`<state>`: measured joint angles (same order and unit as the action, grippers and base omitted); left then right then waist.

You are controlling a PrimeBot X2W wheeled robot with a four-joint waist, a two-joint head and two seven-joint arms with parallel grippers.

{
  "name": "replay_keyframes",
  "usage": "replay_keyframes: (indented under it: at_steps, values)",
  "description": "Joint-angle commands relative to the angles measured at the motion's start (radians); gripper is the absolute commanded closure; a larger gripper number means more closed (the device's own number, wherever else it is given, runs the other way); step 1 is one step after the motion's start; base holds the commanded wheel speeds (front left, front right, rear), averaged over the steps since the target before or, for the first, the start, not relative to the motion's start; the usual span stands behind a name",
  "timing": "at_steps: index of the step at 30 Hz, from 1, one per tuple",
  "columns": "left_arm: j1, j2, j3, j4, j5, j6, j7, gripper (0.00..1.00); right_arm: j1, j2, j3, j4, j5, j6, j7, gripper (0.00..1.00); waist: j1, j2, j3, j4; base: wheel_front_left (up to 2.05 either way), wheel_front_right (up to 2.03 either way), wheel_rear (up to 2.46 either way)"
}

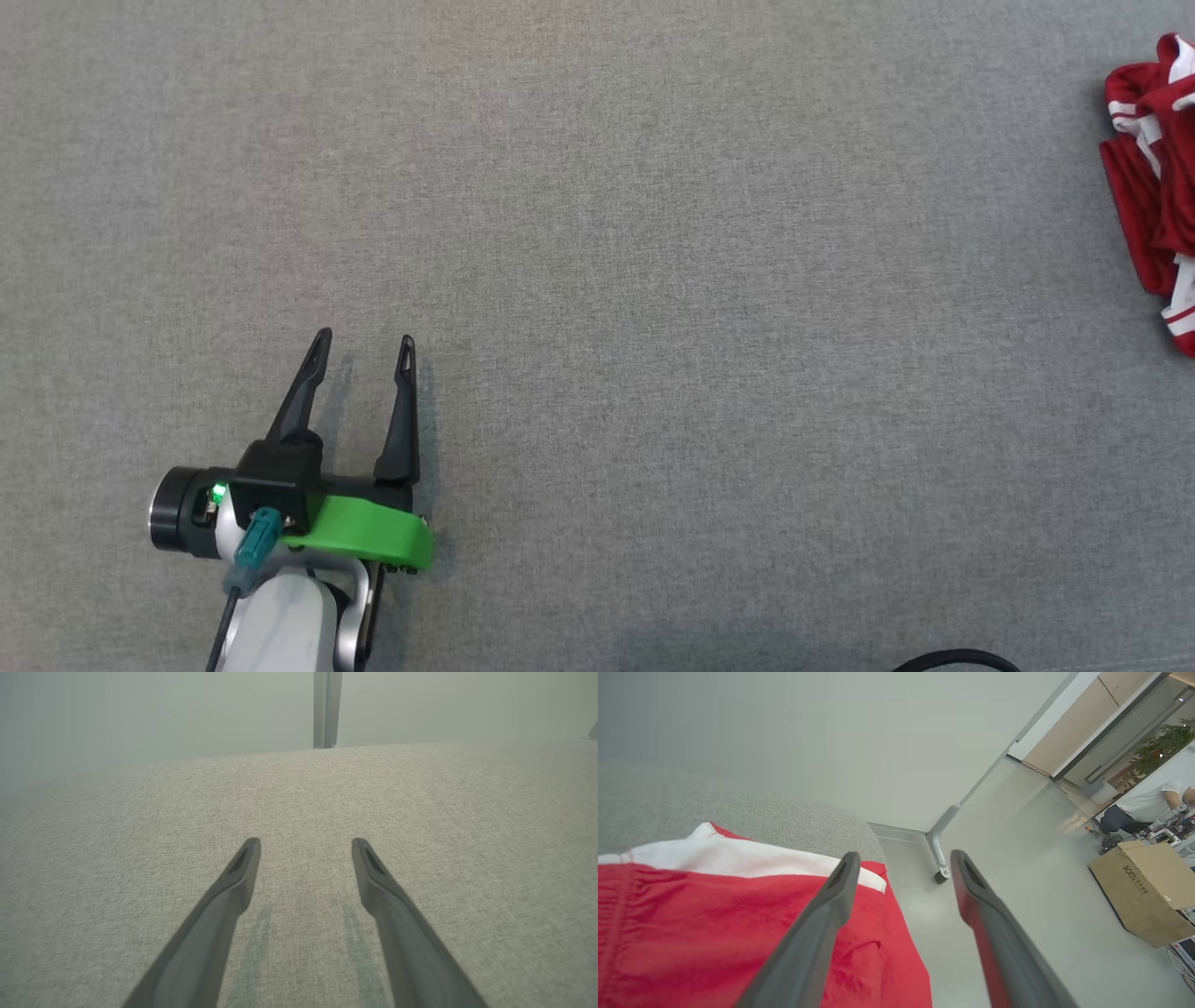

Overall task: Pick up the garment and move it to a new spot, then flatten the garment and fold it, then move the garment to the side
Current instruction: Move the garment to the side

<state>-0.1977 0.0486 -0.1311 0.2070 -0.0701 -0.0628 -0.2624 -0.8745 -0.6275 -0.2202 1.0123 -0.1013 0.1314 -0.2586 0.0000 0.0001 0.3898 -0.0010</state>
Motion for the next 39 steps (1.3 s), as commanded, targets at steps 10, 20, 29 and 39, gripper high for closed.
replay_keyframes:
  at_steps: [10,20,29,39]
  values:
    - [0.019,0.004,0.047,0.014,-0.009,0.037,-0.002,0.00,0.207,0.332,0.106,-0.424,0.070,-0.002,-0.007,0.00,0.0000,-0.0001,-0.072,-0.013,0.00,0.00,0.00]
    - [0.047,0.005,0.112,0.028,-0.009,0.034,-0.002,0.00,0.440,0.505,0.237,-0.572,0.183,-0.002,-0.006,0.00,0.0000,-0.0001,-0.152,0.016,0.00,0.00,0.00]
    - [0.106,0.005,0.123,0.058,-0.008,0.031,-0.002,0.00,0.623,0.562,0.223,-0.581,0.169,-0.002,-0.006,0.00,0.0000,-0.0001,-0.248,0.046,0.00,0.00,0.00]
    - [0.187,0.004,0.144,0.082,-0.016,0.030,-0.002,0.00,0.713,0.571,0.247,-0.565,0.151,-0.002,-0.006,0.00,0.0000,-0.0001,-0.349,0.042,0.00,0.00,0.00]
